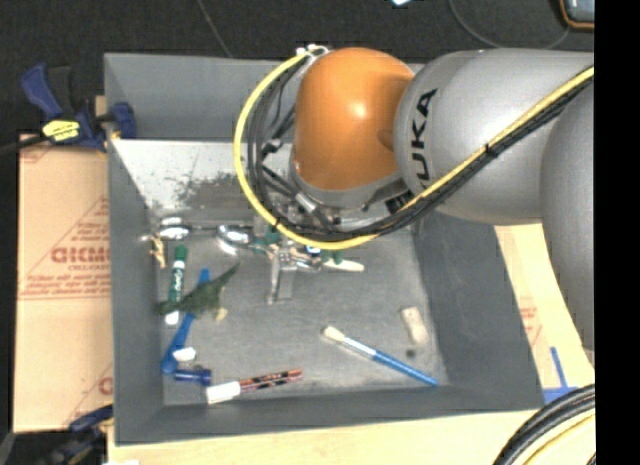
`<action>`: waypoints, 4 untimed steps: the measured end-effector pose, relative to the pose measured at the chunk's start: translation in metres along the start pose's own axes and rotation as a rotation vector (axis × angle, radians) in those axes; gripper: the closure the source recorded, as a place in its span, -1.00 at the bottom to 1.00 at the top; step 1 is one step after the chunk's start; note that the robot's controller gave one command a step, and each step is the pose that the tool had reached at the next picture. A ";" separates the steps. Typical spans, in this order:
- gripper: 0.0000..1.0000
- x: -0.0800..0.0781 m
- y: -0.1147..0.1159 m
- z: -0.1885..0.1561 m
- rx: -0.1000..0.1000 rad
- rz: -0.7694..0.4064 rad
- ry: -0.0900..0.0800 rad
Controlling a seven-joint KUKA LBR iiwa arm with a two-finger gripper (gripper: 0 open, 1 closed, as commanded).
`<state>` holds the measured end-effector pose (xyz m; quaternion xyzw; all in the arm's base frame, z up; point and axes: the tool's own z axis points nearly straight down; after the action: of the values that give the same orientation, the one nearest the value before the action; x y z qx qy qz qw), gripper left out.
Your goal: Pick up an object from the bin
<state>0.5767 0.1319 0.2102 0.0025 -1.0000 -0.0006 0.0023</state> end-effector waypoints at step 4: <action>-1.00 -0.016 0.041 0.109 0.001 -0.587 -0.006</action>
Offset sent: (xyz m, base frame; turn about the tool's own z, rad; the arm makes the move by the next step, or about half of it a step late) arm 0.0232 0.0257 -0.1402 -0.4552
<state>0.5925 0.1729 0.1007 0.2920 -0.9564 -0.0007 -0.0010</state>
